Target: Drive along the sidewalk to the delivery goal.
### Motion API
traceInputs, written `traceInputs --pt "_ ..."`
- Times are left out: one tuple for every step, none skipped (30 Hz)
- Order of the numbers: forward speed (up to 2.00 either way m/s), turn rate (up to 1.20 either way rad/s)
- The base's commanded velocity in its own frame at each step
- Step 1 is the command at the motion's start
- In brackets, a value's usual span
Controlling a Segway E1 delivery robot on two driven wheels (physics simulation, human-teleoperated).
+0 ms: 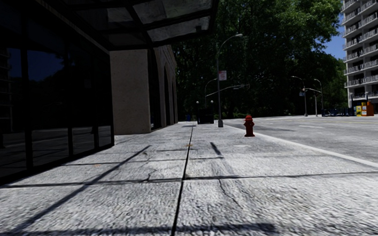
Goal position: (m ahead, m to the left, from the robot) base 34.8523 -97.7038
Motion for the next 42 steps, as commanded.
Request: traceInputs --pt "2.00 0.00" --pt "2.00 0.00" --pt "2.00 0.00" --pt "2.00 0.00" --pt "2.00 0.00" --pt "2.00 0.00" --pt "2.00 0.00" --pt "2.00 0.00" --pt "2.00 0.00" --pt "2.00 0.00" --pt "2.00 0.00" --pt "2.00 0.00" --pt "2.00 0.00" --pt "2.00 0.00" --pt "2.00 0.00" --pt "2.00 0.00" --pt "2.00 0.00" --pt "2.00 0.00" --pt "2.00 0.00" --pt "2.00 0.00" --pt "2.00 0.00" --pt "2.00 0.00" --pt "2.00 0.00" --pt "2.00 0.00" --pt "2.00 0.00" --pt "2.00 0.00" --pt "2.00 0.00" --pt "2.00 0.00" --pt "2.00 0.00" --pt "2.00 0.00" --pt "2.00 0.00" --pt "2.00 0.00" --pt "2.00 0.00" --pt "2.00 0.00" --pt "2.00 0.00" --pt "2.00 0.00" --pt "2.00 0.00" --pt "2.00 0.00" --pt "2.00 0.00" --pt "2.00 0.00" --pt "2.00 0.00" --pt "2.00 0.00"
